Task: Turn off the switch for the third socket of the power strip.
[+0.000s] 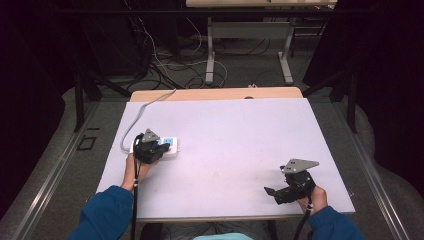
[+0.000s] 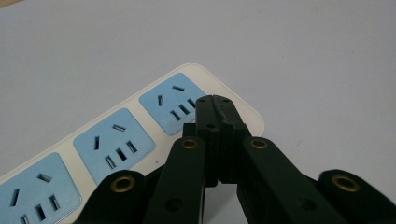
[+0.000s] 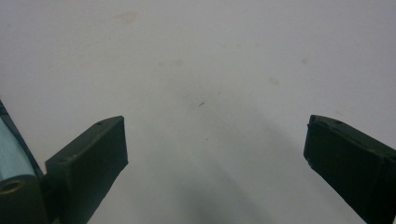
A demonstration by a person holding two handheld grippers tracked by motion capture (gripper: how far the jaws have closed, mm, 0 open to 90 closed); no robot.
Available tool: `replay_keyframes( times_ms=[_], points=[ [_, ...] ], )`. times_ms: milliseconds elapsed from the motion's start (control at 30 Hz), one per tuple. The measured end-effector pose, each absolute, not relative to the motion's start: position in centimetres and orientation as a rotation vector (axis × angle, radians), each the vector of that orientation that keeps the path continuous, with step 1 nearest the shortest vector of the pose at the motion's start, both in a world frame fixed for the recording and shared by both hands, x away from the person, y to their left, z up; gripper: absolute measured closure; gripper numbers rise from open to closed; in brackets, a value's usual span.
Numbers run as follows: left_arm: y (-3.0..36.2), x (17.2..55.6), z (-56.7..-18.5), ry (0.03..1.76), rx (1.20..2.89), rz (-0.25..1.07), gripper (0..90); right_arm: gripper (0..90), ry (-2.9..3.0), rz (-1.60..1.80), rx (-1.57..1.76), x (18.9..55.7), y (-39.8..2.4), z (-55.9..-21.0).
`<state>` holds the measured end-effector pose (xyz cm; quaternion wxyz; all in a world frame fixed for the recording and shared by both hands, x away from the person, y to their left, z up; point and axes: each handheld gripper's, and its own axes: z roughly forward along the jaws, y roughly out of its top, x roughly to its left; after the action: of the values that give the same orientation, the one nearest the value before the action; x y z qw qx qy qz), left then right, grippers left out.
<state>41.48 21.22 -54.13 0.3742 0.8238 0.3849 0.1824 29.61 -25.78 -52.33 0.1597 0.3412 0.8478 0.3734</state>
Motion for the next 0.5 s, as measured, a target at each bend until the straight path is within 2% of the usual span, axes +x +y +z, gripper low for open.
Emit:
replay_keyframes(
  times_ms=[500],
  points=[
    [21.39, 41.46, -54.17, 0.991, 2.119, 0.447, 90.0, 5.8, 2.422, 1.067, 0.976, 29.60, -25.77, -52.33]
  ],
)
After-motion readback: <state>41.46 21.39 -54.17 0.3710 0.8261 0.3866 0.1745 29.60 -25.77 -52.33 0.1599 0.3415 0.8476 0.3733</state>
